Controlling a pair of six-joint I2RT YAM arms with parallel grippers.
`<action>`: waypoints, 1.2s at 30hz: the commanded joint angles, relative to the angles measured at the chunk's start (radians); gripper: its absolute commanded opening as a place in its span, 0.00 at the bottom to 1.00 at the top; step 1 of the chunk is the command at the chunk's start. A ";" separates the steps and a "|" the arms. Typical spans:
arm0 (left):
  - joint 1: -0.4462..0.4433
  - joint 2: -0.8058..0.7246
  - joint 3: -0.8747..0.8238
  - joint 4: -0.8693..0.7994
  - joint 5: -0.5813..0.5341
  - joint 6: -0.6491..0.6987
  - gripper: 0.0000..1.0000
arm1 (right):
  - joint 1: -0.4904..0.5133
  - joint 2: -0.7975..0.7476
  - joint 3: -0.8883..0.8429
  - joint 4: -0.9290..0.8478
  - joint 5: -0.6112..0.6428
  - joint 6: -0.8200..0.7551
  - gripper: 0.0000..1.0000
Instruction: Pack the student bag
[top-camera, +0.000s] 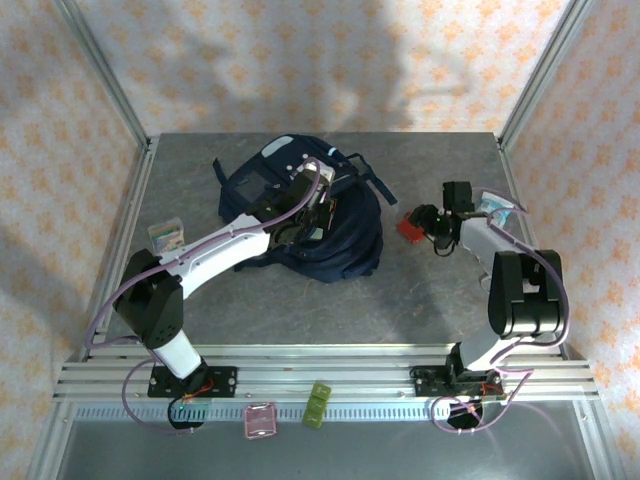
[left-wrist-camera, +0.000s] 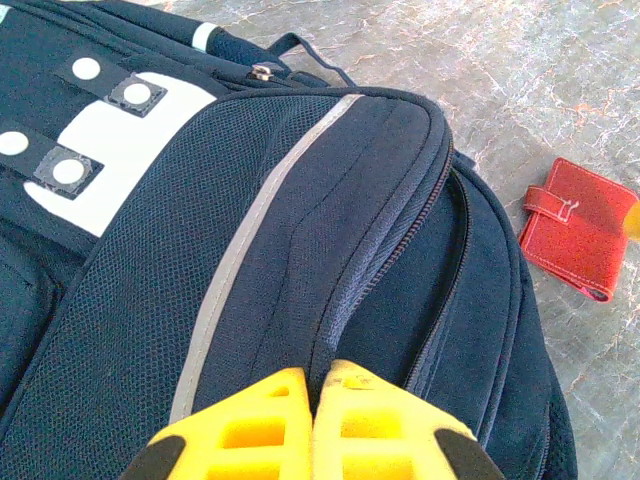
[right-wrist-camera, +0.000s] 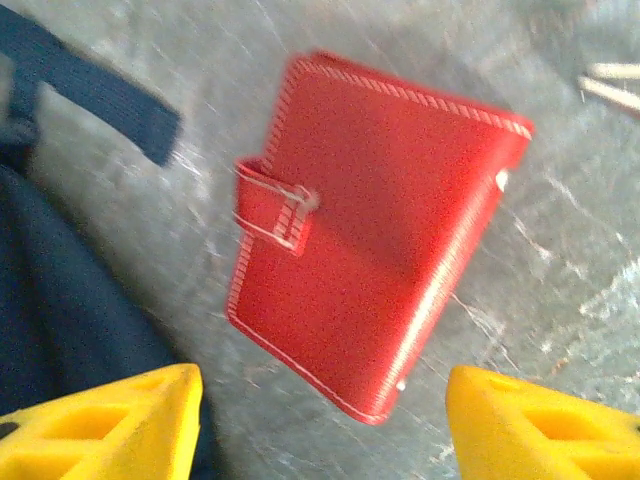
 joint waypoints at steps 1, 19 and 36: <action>0.012 -0.024 0.022 -0.001 -0.001 -0.004 0.00 | 0.001 0.021 0.002 0.054 0.014 0.048 0.64; 0.012 -0.025 0.019 0.008 0.000 -0.017 0.00 | -0.001 0.149 0.006 0.102 0.050 0.079 0.06; 0.038 -0.021 0.143 -0.049 -0.037 0.025 0.00 | 0.067 -0.314 -0.060 0.137 -0.358 -0.008 0.00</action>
